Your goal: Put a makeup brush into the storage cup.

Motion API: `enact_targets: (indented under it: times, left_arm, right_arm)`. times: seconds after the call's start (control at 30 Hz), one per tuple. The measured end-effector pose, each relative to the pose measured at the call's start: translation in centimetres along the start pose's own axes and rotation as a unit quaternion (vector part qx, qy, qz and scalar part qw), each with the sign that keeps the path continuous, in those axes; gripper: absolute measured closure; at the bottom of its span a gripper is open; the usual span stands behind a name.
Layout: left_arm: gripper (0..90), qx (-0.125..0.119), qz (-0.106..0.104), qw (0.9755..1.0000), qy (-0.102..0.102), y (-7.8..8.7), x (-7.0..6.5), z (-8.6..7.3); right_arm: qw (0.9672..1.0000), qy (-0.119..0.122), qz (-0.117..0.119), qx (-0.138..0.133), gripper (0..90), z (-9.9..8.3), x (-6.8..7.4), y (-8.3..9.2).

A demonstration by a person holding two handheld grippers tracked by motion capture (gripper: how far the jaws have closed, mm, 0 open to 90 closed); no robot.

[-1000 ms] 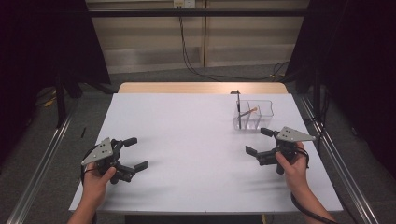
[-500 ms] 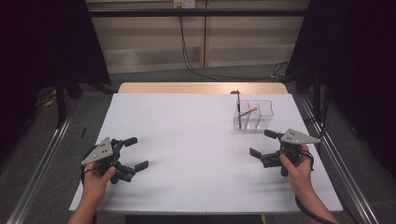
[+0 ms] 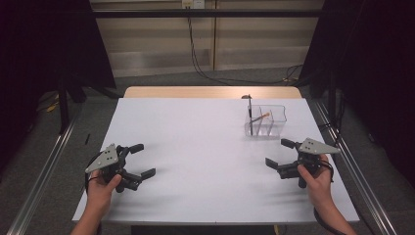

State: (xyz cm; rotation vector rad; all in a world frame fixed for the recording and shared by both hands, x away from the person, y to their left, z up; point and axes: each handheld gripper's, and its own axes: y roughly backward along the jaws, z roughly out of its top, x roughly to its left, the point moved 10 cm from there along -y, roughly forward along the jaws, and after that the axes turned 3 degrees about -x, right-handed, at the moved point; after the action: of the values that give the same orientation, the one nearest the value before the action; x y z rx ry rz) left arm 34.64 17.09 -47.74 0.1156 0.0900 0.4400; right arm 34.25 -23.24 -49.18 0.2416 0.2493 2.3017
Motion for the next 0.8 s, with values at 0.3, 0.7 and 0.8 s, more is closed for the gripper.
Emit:
enact_targets:
  times: [0.3, 0.7, 0.8]
  left_arm:
    - [0.5, 0.0, 0.0, 1.0, -0.001, 0.0, 0.0, 0.0]
    - [0.5, 0.001, 0.0, 1.0, -0.001, 0.0, 0.0, 0.0]
    - [0.5, 0.002, -0.001, 1.0, -0.003, 0.0, 0.0, 0.0]
  right_arm:
    - [1.0, 0.0, -0.002, 0.004, 0.0, -0.5, 0.0, 0.8]
    - [1.0, -0.006, -0.006, 0.003, 0.0, -0.8, 0.2, 1.6]
    - [0.9999, -0.006, -0.007, 0.004, 0.0, -1.0, 0.2, 1.9]
